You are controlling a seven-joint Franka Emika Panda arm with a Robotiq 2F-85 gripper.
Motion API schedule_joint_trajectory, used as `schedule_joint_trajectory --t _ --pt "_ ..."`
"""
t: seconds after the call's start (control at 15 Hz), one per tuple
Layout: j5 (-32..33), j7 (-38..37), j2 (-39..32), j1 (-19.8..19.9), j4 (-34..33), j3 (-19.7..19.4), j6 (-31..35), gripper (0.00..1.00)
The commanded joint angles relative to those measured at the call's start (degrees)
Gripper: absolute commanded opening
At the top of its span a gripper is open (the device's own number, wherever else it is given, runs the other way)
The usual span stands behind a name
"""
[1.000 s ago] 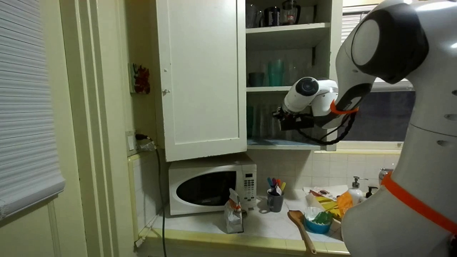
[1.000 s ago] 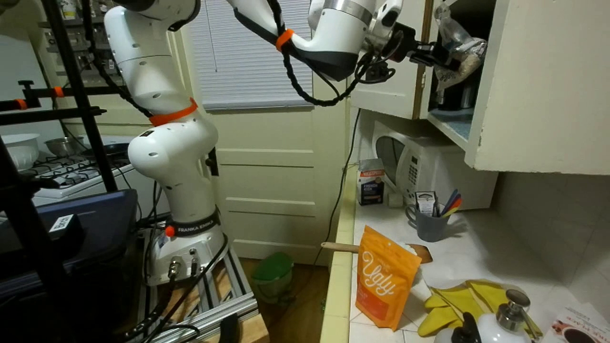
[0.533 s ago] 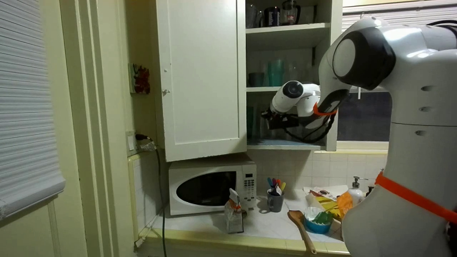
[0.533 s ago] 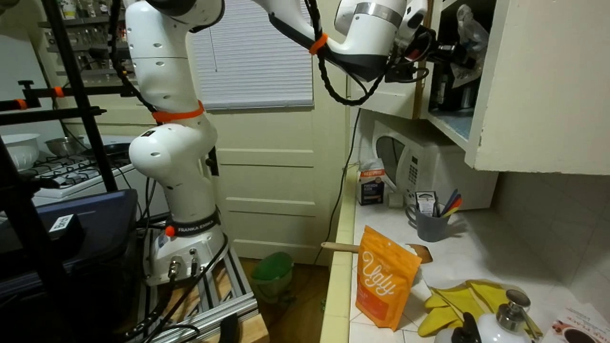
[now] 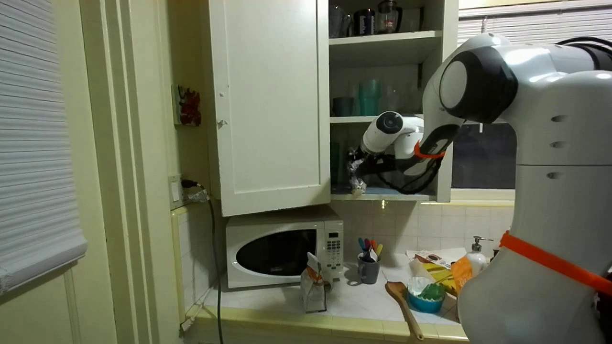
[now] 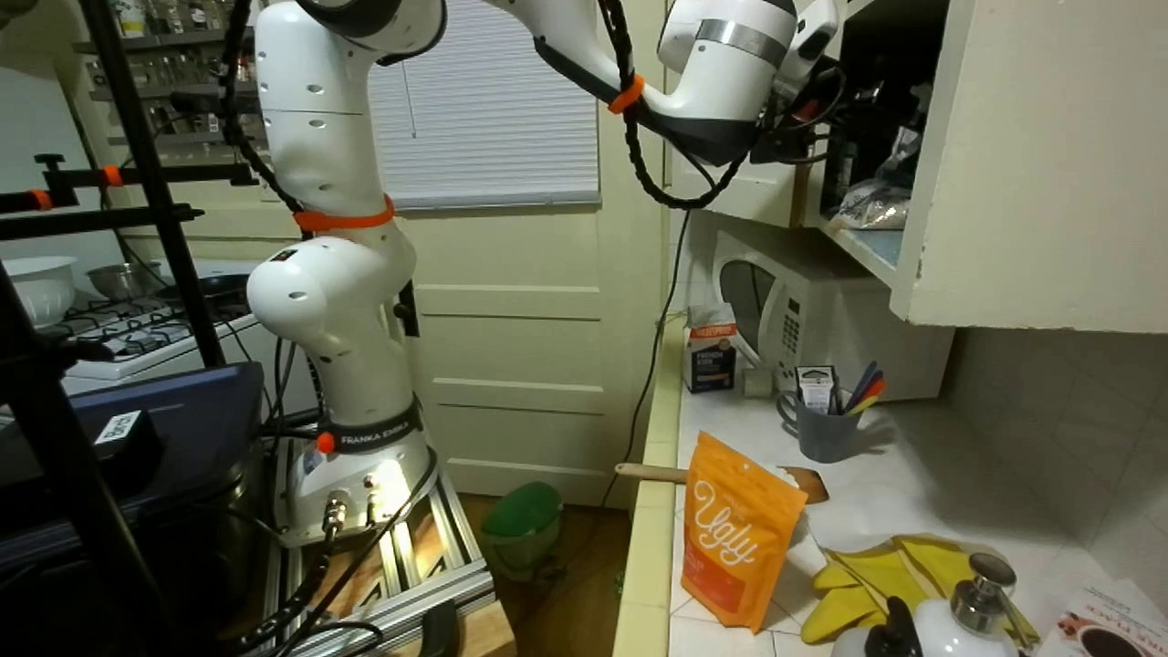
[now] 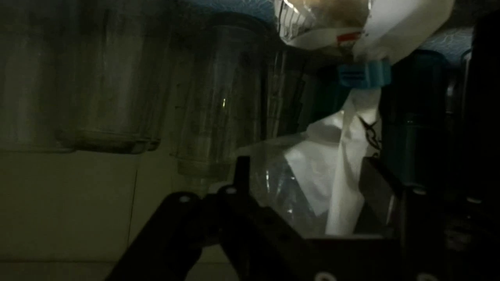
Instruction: Put the plastic in the top cabinet
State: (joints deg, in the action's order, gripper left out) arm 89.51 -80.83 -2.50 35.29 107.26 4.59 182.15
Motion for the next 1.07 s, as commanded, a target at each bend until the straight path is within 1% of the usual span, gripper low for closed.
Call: schedule_joint_trajectory --t 0.0,0.07,0.2,0.27,0.4,0.53,0.67,0.8,0.87,1.0 --pt "-0.53 3.30 8.87 1.22 9.23 -1.15 1.73 1.00" --pt "-0.83 3.85 11.33 1.51 11.96 -1.62 2.49 1.00" --pt "-1.27 5.95 15.42 2.10 18.26 -3.04 6.52 1.00" --pt "-0.47 6.14 16.52 2.23 21.30 -3.91 9.76 1.00" --pt "2.83 5.78 21.21 3.02 28.12 -5.43 13.74 1.00" --pt "8.82 5.50 25.57 5.03 31.58 -6.47 13.56 1.00" --pt "11.80 4.91 28.59 7.33 33.06 -7.57 14.20 1.00" --pt "14.16 5.29 31.19 8.68 32.80 -8.75 17.98 1.00" --pt "11.53 5.32 27.18 7.10 31.07 -8.13 15.44 1.00" --pt "12.74 5.41 29.74 8.22 31.38 -8.75 16.99 1.00"
